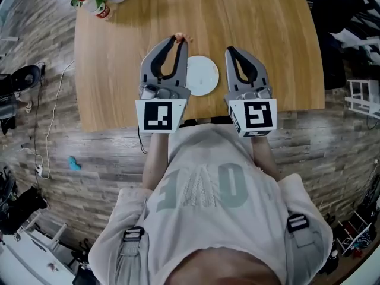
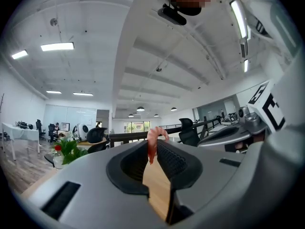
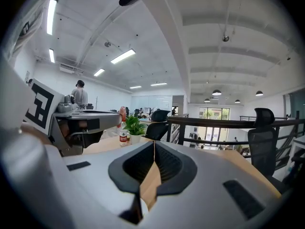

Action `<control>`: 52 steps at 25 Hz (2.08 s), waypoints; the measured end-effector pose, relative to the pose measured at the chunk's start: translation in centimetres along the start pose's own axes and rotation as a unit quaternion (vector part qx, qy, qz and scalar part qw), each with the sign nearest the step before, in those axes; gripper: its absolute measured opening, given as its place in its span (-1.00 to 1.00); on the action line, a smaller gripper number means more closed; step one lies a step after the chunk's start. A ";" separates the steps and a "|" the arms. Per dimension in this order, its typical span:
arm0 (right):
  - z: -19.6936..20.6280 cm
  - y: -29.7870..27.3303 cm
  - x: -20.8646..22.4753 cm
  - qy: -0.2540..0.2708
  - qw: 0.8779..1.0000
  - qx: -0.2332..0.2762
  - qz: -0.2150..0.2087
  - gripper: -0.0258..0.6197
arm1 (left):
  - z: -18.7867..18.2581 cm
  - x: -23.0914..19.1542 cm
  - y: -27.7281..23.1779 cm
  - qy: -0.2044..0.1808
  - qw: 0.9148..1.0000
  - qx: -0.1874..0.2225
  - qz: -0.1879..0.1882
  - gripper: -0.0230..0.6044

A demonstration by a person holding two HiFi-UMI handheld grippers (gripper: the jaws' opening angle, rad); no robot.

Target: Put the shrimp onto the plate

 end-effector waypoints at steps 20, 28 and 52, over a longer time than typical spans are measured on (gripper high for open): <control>1.2 0.4 2.4 -0.026 0.998 -0.030 0.042 -0.86 | 13.4 4.0 -5.0 0.077 0.952 -0.274 0.110 -0.72; 2.1 1.8 3.4 -0.043 0.996 -0.045 0.066 -0.86 | 17.0 5.7 -5.2 0.067 0.906 -0.387 0.156 -0.72; 2.5 2.5 3.1 -0.038 0.996 -0.049 0.069 -0.85 | 17.4 6.1 -5.1 0.073 0.896 -0.405 0.164 -0.63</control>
Point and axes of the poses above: the fingertips, and each gripper's own axes: y backward along the fingers, x to its right, z out of its underside, the point moved 10 cm from there along y, backward along the fingers, and after that the axes turned 2 degrees about -y, right-handed, at the moved point
